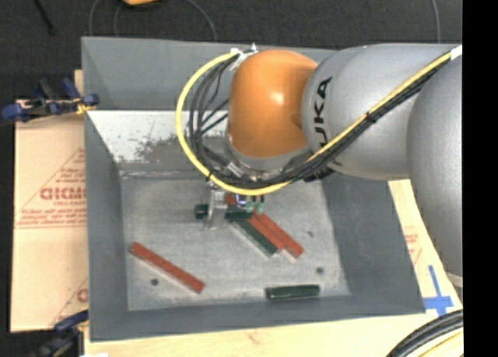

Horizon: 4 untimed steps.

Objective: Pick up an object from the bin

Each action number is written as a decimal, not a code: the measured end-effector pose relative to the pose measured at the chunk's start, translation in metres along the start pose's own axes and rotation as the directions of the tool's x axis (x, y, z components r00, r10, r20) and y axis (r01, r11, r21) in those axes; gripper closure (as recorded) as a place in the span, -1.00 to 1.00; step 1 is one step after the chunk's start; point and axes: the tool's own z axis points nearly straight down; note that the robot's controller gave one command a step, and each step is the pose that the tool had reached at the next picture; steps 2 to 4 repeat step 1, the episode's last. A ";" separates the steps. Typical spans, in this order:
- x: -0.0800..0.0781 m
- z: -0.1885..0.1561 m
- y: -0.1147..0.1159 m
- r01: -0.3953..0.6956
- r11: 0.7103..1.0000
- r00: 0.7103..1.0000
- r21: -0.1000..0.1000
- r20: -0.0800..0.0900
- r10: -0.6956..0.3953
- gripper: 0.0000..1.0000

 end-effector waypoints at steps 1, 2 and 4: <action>0.009 -0.041 0.005 0.007 1.000 1.000 0.000 -0.001 -0.007 1.00; 0.009 -0.041 0.005 0.007 1.000 1.000 0.000 -0.001 -0.007 1.00; 0.009 -0.041 0.005 0.007 1.000 1.000 0.000 -0.001 -0.007 1.00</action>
Offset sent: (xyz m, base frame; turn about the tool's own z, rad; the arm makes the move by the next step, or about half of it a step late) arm -0.0117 0.0354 0.0697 -0.0036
